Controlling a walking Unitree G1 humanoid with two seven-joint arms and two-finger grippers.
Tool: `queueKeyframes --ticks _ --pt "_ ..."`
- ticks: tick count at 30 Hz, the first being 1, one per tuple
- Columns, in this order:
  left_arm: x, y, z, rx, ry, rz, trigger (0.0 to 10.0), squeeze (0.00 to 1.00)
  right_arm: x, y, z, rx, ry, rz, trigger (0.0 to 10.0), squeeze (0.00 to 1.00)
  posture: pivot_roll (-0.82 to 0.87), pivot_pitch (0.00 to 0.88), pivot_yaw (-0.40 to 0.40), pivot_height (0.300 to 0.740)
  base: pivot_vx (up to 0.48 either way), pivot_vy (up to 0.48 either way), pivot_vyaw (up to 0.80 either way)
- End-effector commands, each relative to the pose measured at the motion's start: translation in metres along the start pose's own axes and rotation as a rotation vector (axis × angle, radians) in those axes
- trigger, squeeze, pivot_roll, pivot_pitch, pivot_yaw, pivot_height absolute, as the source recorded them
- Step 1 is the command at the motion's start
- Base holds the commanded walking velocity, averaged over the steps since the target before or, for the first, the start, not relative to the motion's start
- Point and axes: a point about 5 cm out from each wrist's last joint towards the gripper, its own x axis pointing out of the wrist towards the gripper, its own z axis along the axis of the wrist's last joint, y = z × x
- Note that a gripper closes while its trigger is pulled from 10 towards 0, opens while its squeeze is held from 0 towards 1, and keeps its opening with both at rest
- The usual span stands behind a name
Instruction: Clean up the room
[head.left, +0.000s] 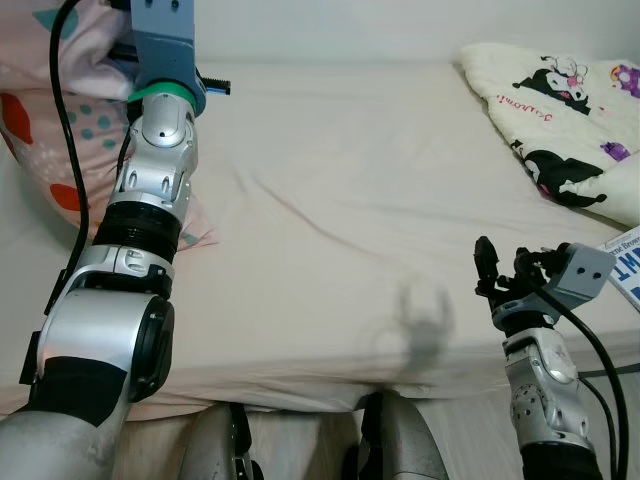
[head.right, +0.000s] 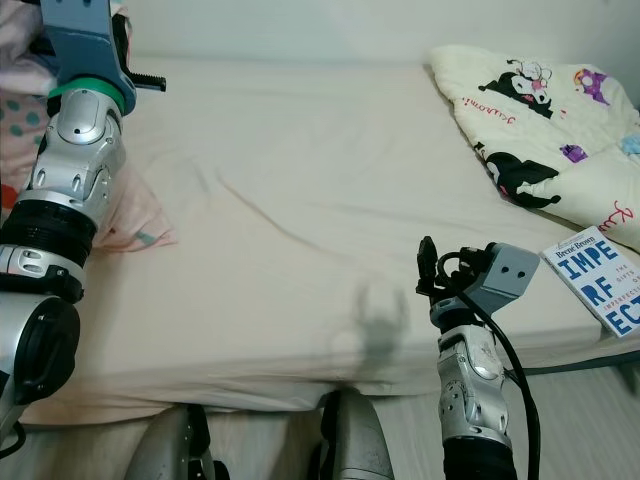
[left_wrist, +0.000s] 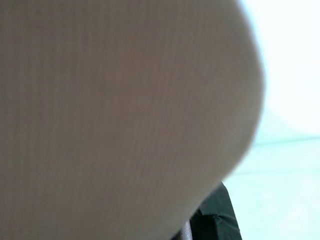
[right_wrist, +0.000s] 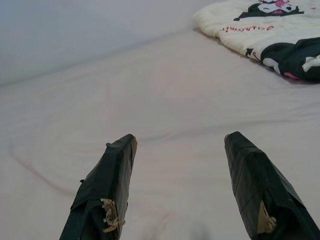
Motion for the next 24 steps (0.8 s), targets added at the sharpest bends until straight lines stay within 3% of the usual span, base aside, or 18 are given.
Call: queueKeyframes --ticks 1,14,19,20,24 --pt "-0.004 -0.005 -0.01 -0.02 0.044 -0.03 10.0 0.0 -0.005 -0.007 0.0 -0.009 -0.004 -0.028 10.0 0.0 -0.1 0.164 0.003 0.65 0.0 0.0 0.0" --pt "-0.013 -0.014 -0.019 -0.036 0.062 -0.138 10.0 0.0 -0.005 -0.005 -0.001 -0.021 -0.003 -0.015 10.0 0.0 -0.1 0.159 0.003 0.68 0.0 0.0 0.0" --pt "-0.019 -0.008 -0.032 0.03 0.085 -0.12 10.0 0.0 -0.007 0.0 -0.003 -0.041 0.004 0.012 10.0 0.0 -0.1 0.153 0.001 0.7 0.0 0.0 0.0" --pt "-0.02 -0.002 -0.035 0.1 0.073 -0.095 10.0 0.0 -0.008 0.002 -0.004 -0.044 0.008 0.021 10.0 0.0 -0.1 0.148 -0.008 0.705 0.0 0.0 0.0" --pt "-0.026 0.01 -0.042 0.192 0.067 -0.081 10.0 0.0 -0.008 0.005 -0.006 -0.049 0.016 0.039 10.0 0.0 -0.1 0.142 -0.012 0.72 0.0 0.0 0.0"
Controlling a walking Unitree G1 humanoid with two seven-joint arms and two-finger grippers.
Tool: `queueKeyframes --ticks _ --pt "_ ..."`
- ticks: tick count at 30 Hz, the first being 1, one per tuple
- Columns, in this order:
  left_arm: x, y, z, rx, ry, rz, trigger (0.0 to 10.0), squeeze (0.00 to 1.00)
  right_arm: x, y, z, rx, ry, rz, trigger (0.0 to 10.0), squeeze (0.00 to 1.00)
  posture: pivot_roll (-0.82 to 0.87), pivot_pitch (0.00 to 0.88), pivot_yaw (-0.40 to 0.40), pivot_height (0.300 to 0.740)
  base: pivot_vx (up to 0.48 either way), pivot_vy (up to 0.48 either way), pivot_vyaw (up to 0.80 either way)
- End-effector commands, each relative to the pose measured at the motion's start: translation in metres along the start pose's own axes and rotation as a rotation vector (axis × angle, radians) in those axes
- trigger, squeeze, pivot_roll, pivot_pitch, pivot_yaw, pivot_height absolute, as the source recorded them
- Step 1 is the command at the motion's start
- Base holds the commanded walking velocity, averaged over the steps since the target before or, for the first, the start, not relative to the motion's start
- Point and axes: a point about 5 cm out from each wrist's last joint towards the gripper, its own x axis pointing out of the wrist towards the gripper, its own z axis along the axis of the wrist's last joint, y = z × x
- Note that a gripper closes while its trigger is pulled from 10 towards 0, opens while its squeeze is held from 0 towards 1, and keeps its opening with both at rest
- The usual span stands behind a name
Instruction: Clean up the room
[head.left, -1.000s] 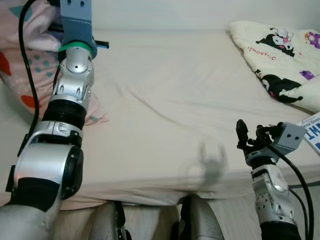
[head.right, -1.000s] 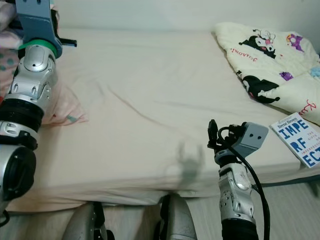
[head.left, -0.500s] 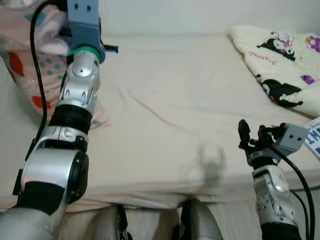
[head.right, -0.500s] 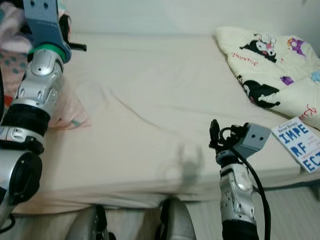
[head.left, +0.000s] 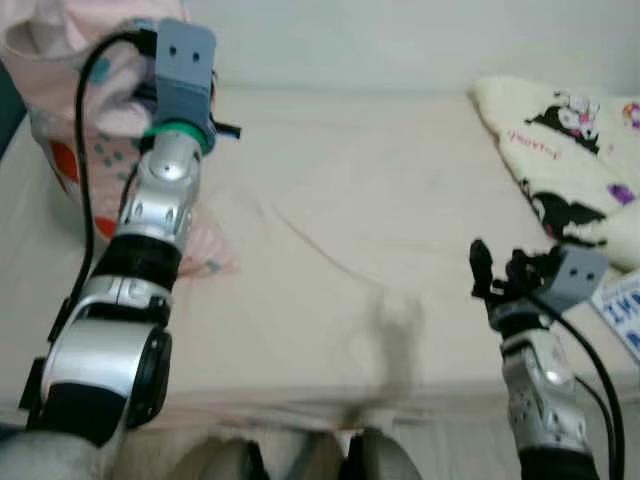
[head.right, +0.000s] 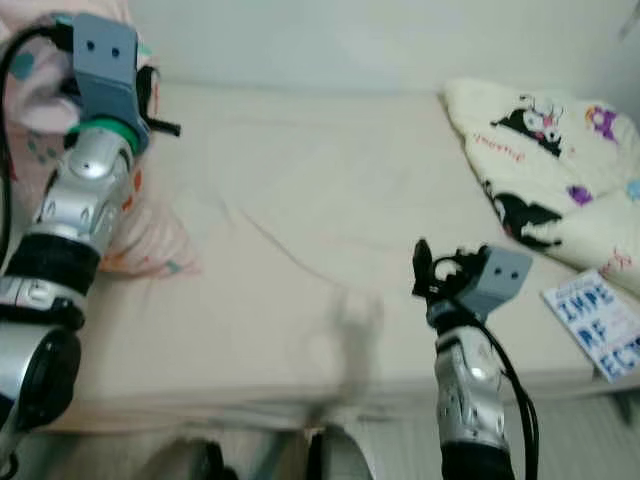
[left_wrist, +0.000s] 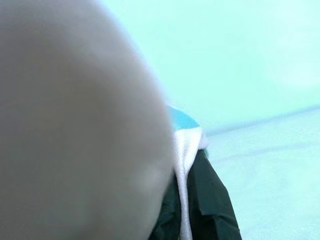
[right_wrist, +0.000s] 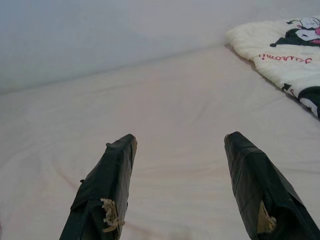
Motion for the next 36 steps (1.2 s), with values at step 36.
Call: queueKeyframes --ticks 36 --pt "-0.032 -0.045 -0.003 -0.161 0.01 -0.225 10.0 0.0 0.002 0.003 -0.002 -0.003 -0.007 -0.014 10.0 0.0 -0.1 0.101 -0.007 0.74 0.0 0.0 0.0"
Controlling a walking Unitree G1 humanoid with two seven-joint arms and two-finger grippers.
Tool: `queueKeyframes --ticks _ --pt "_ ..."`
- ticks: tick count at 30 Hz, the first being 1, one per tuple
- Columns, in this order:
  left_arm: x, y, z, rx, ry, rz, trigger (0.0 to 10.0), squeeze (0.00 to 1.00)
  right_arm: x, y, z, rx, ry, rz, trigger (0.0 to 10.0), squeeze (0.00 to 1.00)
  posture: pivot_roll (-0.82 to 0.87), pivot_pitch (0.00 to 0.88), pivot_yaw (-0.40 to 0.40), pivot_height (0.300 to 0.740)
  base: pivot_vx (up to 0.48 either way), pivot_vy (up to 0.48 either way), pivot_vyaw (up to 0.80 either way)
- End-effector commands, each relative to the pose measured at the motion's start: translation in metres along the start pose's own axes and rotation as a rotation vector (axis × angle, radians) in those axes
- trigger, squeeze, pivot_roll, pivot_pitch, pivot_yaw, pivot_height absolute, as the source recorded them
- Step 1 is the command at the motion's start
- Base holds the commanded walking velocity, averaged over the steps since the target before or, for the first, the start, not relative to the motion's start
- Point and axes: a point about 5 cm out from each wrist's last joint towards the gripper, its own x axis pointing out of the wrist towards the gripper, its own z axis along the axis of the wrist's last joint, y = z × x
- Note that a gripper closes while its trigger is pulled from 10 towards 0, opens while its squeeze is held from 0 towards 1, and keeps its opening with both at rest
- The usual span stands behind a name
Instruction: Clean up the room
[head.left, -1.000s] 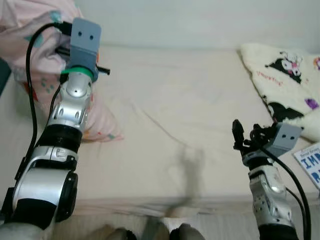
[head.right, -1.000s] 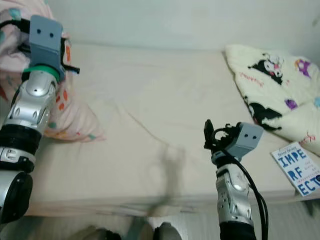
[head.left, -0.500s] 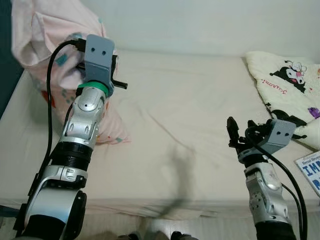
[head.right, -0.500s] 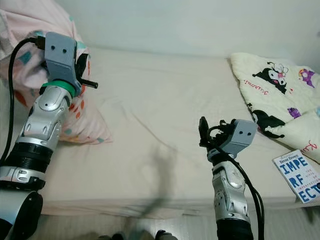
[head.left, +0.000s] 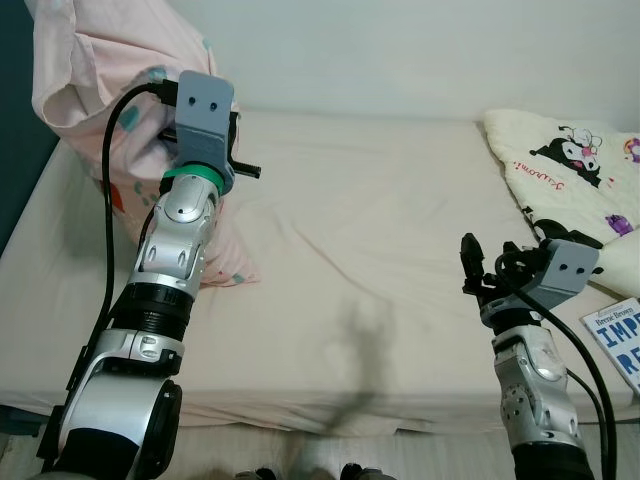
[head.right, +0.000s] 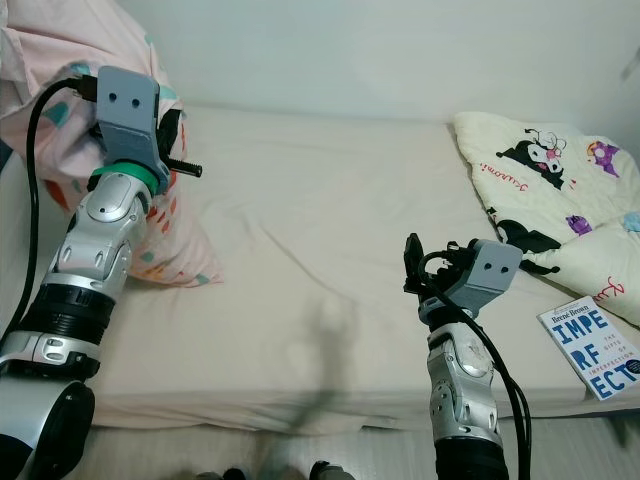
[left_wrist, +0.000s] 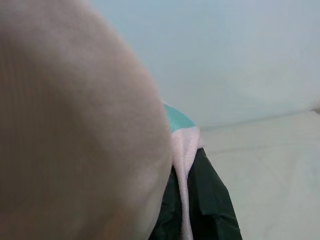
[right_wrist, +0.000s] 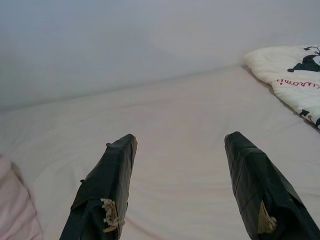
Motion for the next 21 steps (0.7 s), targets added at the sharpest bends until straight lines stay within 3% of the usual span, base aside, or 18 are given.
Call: queueKeyframes --ticks 1,21 --pt "-0.0001 -0.0089 0.0038 0.019 -0.015 -0.047 10.0 0.0 -0.0025 -0.0046 -0.0038 -0.002 0.01 -0.026 10.0 0.0 -0.1 0.101 -0.007 0.74 0.0 0.0 0.0" --pt "-0.0009 -0.014 0.0071 -0.009 -0.031 -0.077 10.0 0.0 -0.0047 -0.0043 -0.0056 0.004 0.015 -0.027 10.0 0.0 -0.1 0.101 -0.007 0.74 0.0 0.0 0.0"
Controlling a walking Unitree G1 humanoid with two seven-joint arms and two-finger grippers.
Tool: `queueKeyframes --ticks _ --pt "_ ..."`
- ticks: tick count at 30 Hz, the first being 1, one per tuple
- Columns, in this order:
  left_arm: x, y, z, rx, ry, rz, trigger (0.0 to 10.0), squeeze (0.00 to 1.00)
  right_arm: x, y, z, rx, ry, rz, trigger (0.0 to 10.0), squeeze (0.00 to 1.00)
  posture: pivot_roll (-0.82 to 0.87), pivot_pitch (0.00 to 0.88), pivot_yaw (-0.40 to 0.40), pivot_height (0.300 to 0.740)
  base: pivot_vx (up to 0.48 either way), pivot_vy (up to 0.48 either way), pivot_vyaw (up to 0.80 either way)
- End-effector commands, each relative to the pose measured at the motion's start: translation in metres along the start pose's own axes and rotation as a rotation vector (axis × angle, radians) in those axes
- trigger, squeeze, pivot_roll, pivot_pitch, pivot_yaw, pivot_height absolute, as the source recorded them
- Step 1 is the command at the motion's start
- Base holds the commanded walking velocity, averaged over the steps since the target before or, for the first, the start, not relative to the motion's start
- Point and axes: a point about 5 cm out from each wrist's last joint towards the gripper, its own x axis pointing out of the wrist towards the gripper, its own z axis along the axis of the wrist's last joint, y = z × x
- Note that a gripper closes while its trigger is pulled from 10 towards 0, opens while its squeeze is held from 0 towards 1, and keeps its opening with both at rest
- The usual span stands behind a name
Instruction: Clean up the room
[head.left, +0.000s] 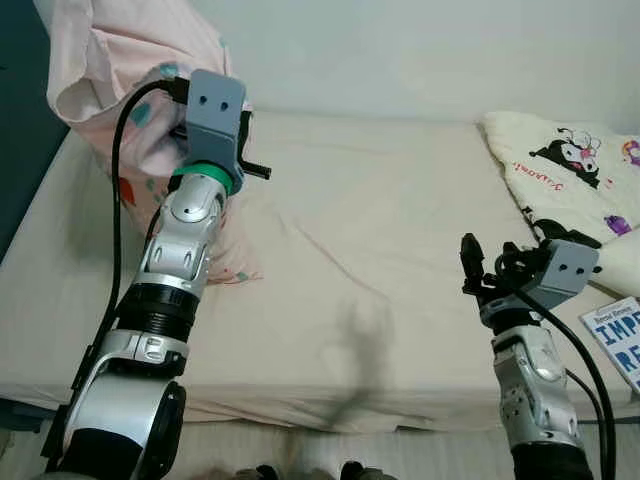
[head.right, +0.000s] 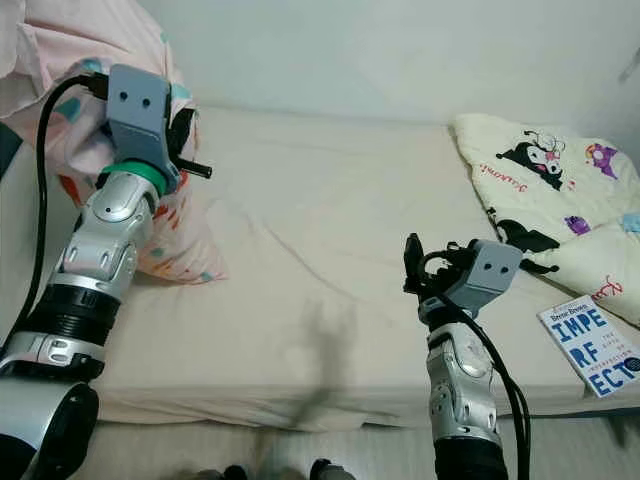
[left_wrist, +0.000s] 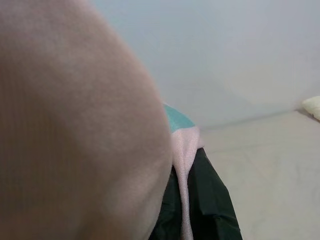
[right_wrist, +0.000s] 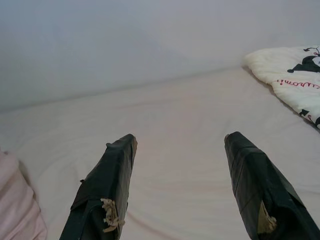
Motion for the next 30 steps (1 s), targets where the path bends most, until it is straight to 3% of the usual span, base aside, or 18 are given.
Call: queueKeyframes --ticks 1,15,24,30 --pt "-0.0003 -0.0056 0.0042 -0.002 -0.018 -0.029 10.0 0.0 -0.0046 -0.0047 -0.0053 0.001 0.014 -0.025 10.0 0.0 -0.1 0.101 -0.007 0.74 0.0 0.0 0.0" --pt "-0.0005 -0.0049 0.0058 -0.005 -0.021 -0.029 10.0 0.0 -0.0047 -0.0039 -0.0054 0.01 0.015 -0.026 10.0 0.0 -0.11 0.113 0.001 0.74 0.0 0.48 0.0" --pt "-0.0007 -0.005 0.006 -0.005 -0.022 -0.029 10.0 0.0 -0.0047 -0.0054 -0.0049 0.023 0.012 -0.035 10.0 0.0 -0.11 0.113 0.001 0.74 0.0 0.48 -0.67" --pt "-0.0012 -0.0057 0.0068 0.007 -0.031 -0.035 10.0 0.0 -0.0045 -0.0051 -0.005 0.014 0.011 -0.035 10.0 0.0 -0.11 0.113 0.001 0.74 0.0 0.4 0.0"
